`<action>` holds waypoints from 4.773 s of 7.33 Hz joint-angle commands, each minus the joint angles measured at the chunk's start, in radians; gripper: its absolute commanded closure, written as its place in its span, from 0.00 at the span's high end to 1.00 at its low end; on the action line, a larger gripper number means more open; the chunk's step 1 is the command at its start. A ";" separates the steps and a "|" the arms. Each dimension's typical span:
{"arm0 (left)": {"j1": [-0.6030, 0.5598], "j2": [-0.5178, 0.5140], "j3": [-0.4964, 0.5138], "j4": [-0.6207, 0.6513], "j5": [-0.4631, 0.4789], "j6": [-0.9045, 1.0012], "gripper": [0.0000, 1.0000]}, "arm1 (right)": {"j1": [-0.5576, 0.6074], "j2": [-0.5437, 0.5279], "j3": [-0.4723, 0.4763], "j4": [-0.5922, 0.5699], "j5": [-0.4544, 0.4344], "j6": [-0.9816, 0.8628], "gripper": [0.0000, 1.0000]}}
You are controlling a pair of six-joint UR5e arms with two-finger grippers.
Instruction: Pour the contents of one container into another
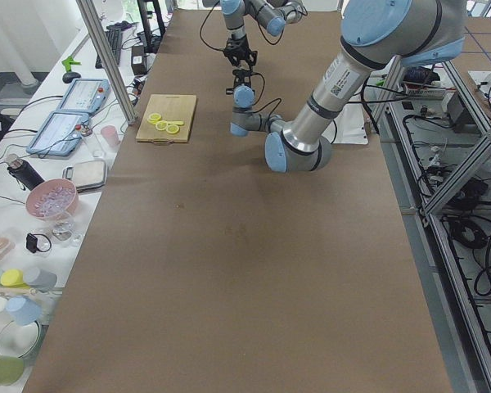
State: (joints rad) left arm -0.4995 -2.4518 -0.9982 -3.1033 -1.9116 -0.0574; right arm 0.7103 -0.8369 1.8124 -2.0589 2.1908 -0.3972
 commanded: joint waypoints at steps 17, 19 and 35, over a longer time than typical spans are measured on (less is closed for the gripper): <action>-0.027 0.071 -0.091 -0.029 0.041 -0.016 0.00 | 0.204 -0.390 0.157 0.631 0.121 0.179 0.00; -0.037 0.144 -0.172 -0.026 0.103 -0.016 0.00 | 0.297 -0.534 0.108 0.816 0.132 0.185 0.00; 0.001 0.623 -0.634 0.116 1.091 -0.298 0.00 | 0.357 -0.636 -0.697 2.111 0.096 0.547 0.00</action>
State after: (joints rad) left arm -0.5053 -1.8359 -1.6272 -3.0101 -0.8699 -0.3137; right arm 1.0682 -1.4744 1.1196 0.0491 2.2860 0.1489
